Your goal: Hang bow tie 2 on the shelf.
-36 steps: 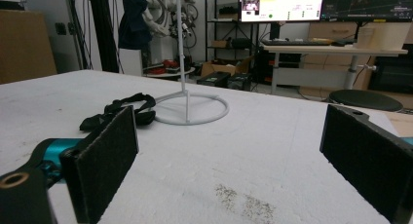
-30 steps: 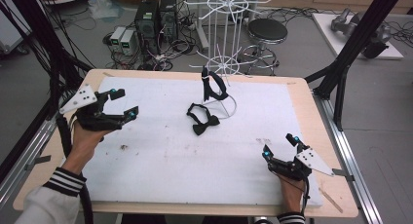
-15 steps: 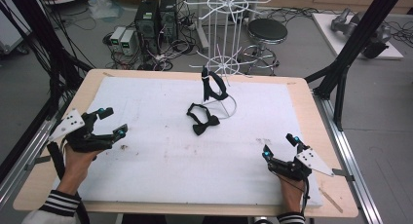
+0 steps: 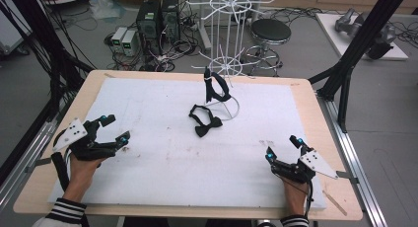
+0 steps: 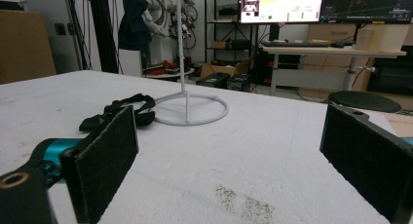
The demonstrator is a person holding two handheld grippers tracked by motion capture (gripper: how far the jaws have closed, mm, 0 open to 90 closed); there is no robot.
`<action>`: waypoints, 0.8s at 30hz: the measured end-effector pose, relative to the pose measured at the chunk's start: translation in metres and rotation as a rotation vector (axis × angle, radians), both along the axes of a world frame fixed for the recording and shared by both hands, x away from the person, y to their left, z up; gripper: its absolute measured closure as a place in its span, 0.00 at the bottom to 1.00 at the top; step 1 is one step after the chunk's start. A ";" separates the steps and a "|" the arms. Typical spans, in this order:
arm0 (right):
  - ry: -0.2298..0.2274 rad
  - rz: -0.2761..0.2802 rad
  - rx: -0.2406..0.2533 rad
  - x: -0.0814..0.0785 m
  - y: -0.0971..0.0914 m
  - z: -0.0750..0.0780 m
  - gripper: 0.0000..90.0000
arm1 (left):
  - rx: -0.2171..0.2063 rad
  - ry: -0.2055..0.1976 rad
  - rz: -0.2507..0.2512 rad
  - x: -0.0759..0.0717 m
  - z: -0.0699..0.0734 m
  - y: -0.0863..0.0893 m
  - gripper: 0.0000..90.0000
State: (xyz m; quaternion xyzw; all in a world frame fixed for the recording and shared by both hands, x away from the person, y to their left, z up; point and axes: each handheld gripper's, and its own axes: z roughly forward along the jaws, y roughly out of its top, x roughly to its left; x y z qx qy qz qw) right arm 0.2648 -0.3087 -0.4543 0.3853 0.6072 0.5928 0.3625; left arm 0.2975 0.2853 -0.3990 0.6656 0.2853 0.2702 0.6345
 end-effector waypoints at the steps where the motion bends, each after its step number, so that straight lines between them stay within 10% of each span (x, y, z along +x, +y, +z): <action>1: 0.000 0.000 0.001 0.000 0.000 0.000 0.07 | 0.005 -0.002 0.000 0.000 0.000 0.000 0.19; 24: 0.035 0.003 0.029 0.002 -0.003 0.005 0.07 | -0.010 0.001 0.019 -0.002 -0.016 -0.002 0.19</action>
